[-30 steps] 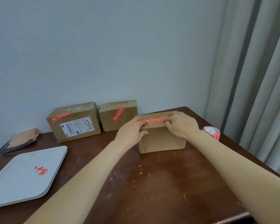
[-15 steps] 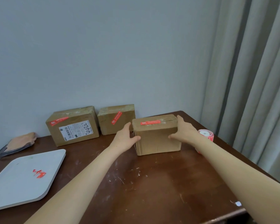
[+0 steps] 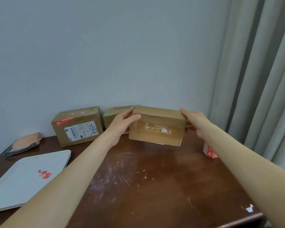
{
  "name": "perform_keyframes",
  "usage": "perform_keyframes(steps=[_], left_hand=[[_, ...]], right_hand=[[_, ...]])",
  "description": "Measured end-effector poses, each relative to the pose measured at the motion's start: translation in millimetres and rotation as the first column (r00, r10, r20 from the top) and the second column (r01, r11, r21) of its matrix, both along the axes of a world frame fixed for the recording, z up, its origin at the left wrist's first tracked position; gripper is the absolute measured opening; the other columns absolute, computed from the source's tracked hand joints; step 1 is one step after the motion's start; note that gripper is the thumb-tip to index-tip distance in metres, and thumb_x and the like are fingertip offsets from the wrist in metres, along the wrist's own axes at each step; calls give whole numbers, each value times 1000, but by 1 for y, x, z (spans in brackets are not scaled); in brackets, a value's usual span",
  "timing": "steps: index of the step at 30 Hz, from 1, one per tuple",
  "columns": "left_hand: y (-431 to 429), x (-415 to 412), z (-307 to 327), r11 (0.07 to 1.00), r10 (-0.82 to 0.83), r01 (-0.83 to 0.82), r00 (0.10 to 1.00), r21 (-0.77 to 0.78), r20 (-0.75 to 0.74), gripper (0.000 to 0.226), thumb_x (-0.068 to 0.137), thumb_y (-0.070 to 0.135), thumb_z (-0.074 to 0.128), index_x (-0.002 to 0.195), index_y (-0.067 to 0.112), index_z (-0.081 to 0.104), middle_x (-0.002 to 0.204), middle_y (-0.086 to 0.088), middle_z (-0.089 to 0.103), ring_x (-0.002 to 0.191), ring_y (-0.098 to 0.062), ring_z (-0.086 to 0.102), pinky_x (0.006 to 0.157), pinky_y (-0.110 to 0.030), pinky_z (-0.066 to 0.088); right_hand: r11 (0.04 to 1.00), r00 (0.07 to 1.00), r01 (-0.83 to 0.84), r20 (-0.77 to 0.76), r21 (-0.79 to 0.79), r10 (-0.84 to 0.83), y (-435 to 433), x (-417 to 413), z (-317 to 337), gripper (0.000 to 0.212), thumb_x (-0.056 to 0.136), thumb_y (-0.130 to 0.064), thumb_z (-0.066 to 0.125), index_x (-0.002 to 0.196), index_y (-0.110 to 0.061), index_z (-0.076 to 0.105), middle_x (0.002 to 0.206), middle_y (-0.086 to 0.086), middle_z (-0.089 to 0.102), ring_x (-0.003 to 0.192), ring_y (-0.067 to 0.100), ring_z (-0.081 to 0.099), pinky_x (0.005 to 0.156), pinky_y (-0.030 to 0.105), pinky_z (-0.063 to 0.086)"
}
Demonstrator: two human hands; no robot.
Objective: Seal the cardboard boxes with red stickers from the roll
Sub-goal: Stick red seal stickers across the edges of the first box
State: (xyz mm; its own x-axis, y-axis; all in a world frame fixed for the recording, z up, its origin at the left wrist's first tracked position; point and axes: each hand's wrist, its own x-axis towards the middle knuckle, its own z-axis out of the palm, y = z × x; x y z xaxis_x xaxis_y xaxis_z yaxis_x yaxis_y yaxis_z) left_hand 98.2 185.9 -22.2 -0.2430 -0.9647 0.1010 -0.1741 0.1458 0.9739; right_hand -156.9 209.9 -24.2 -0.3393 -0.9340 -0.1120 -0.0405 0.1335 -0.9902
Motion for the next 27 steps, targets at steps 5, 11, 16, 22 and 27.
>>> perform_keyframes(steps=[5,11,16,22,27], left_hand=[[0,-4,3,988,97,-86,992,-131,79,46,89,24,62,134,21,52,126,6,61,114,-10,56,93,-28,47],[-1,-10,8,967,229,-222,972,-123,44,24,90,27,61,111,16,68,102,3,69,102,-16,63,85,-29,49],[-3,-15,12,951,303,-303,953,-56,-11,40,86,42,62,116,16,64,112,0,65,106,-18,59,89,-33,47],[8,-15,-4,995,85,-84,996,54,-5,32,85,48,58,112,31,64,115,9,66,112,-15,57,105,-41,38],[13,-14,-17,999,52,-51,994,-20,97,18,92,49,50,101,39,62,105,13,68,104,-9,60,89,-35,45]], right_hand=[[996,996,-81,26,26,80,1,3,8,44,84,-48,67,113,-16,62,108,3,64,101,22,61,80,34,47],[961,942,-275,-194,15,273,11,4,15,44,79,-48,71,115,-23,62,105,-3,67,94,17,63,82,33,52],[972,963,-234,-137,17,234,13,6,17,31,88,-33,67,115,-20,61,94,-4,66,79,13,62,62,28,49],[981,968,-110,-205,160,142,10,3,16,35,91,-42,59,112,-15,60,85,-1,64,72,13,59,57,27,45],[973,953,-148,-237,179,188,11,3,12,44,89,-55,54,115,-20,59,89,-1,65,78,13,59,62,27,45]])
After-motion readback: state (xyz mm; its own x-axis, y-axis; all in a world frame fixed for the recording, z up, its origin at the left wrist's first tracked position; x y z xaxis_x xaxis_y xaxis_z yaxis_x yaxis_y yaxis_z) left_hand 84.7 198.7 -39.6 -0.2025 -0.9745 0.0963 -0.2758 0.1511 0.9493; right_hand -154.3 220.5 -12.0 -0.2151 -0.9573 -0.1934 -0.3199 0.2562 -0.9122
